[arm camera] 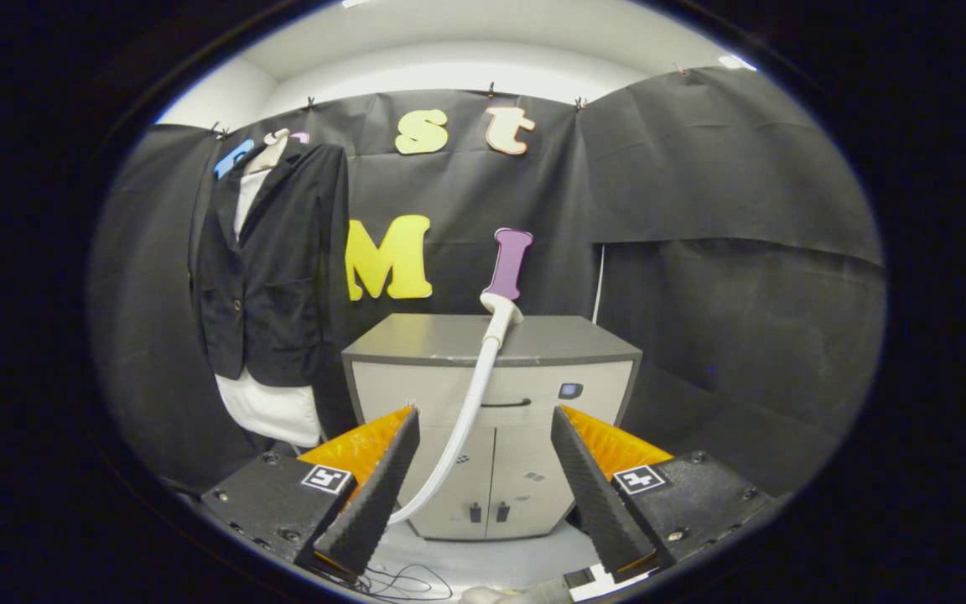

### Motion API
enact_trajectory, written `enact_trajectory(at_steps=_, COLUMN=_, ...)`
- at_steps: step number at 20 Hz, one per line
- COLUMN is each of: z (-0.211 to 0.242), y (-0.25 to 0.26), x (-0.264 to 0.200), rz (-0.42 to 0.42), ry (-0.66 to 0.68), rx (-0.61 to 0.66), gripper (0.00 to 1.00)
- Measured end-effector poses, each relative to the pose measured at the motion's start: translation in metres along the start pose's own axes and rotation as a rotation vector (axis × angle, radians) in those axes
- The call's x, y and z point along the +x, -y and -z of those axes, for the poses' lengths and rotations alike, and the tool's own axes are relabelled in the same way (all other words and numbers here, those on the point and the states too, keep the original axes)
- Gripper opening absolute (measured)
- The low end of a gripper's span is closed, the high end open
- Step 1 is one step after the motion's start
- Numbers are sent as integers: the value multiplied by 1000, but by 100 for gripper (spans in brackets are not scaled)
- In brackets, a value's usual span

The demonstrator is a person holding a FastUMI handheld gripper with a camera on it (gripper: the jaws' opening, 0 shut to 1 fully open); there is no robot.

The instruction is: Iron the clothes twice with a garment steamer, once on the left side and once on the right side.

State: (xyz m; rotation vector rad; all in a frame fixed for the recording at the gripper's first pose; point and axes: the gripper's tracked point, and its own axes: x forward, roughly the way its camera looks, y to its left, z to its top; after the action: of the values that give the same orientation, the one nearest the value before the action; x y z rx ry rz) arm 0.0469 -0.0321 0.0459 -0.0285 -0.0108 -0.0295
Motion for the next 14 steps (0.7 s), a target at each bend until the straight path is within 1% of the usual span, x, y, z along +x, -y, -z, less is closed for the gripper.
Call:
enact_trajectory(at_steps=5, z=-52, y=12, x=63, rz=-33, ry=37, rx=-17, gripper=99)
enact_trajectory(at_steps=7, z=-72, y=19, x=97, rz=-40, ry=43, rx=-13, gripper=99)
enact_trajectory(at_steps=10, z=-93, y=23, x=145, rz=-67, ry=15, rx=12, gripper=99)
enact_trajectory(at_steps=14, z=-109, y=24, x=213, rz=-93, ry=-41, rx=30, gripper=99)
